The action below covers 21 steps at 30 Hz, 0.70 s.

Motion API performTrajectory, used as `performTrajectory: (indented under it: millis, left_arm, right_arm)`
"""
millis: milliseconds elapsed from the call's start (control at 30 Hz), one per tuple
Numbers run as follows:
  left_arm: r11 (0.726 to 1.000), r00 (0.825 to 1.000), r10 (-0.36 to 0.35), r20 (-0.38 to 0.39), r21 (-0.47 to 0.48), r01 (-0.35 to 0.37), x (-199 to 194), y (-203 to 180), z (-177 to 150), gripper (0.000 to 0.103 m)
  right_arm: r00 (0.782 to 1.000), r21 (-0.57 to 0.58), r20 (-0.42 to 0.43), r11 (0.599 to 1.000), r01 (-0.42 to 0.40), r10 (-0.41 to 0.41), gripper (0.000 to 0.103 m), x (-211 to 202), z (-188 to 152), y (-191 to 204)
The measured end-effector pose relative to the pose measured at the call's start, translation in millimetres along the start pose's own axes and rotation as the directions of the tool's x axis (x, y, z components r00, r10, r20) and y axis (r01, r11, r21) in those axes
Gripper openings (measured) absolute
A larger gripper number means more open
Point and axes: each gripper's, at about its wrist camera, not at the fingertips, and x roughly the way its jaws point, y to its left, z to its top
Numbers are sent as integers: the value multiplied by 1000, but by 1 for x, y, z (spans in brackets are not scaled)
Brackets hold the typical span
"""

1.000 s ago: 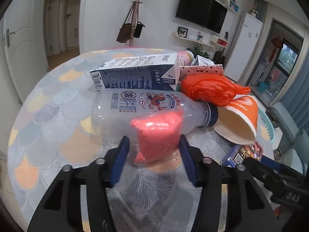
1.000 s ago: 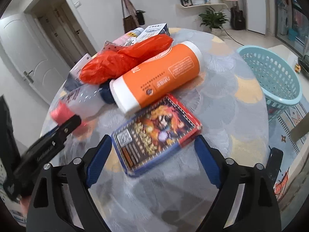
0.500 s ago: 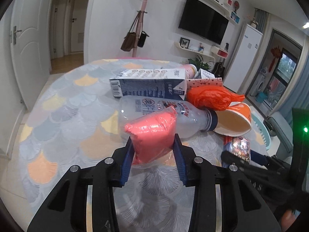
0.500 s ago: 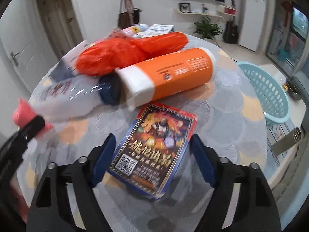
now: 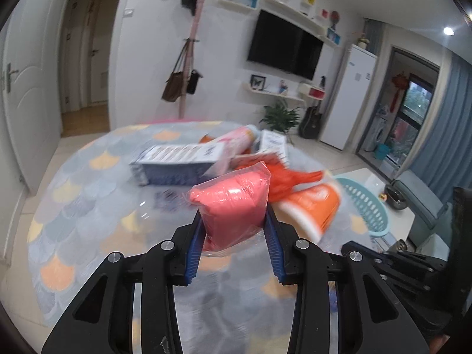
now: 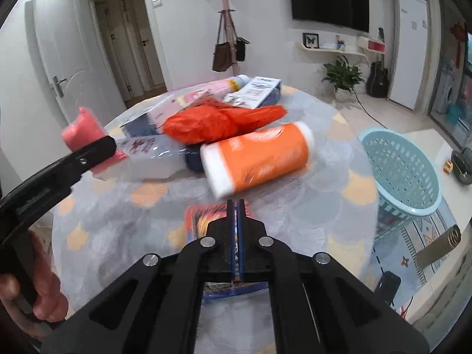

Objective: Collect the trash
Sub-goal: 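Grasp the printed card box with the right tool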

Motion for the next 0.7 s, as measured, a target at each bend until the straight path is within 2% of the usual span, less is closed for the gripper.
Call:
performTrajectory:
  millis: [67,167,200,233,267,300,467,567,600,633,700]
  left_arm:
    - [1000,1000,-3,-4,13,3,3,-8,3,37]
    - [1000,1000,-2,-6,24,2,6,-14,2,37]
    - [1000,1000,1,-10,24,-1,6,-14,1,37]
    - [1000,1000,0,-16,24,0,7,-14,-1,37]
    - [1000,1000,1,-21,25,0,7,-14,-2,37]
    - [1000,1000,6,-25,27,-5,8,-14,-4,37]
    - [1000,999,14,-30,13,-14,5,-10,-7,37]
    - [1000,999,23,-31,20,-22,3,-11,-7,37]
    - [999,999,25,-29,23,-25,1,-12,-8,37]
    - [999,999,27,-28,24,-27,0,-12,-8,37]
    - [999,999,29,-28,24,-28,-1,-13,-6,37]
  right_arm:
    - [996,-1,-63,998,-60,60,0,14,2,-7]
    - [987,54,-69,988,-143,146,6,7,-4,-23]
    - [984,45,-75,986,-160,163,19,7,-5,-24]
    - [981,26,-84,985,-171,173,53,6,-7,-24]
    - [982,11,-90,986,-167,167,71,6,-9,-24]
    - [983,-7,-87,987,-162,160,79,5,-13,-25]
    - [965,-74,-172,974,-212,197,79,21,-28,-18]
    - [974,-156,-183,974,-164,134,77,31,-34,-5]
    - [980,-190,-172,972,-135,102,72,31,-36,0]
    - [983,-219,-165,969,-113,77,59,32,-36,4]
    - [987,-257,-151,962,-89,51,59,33,-38,11]
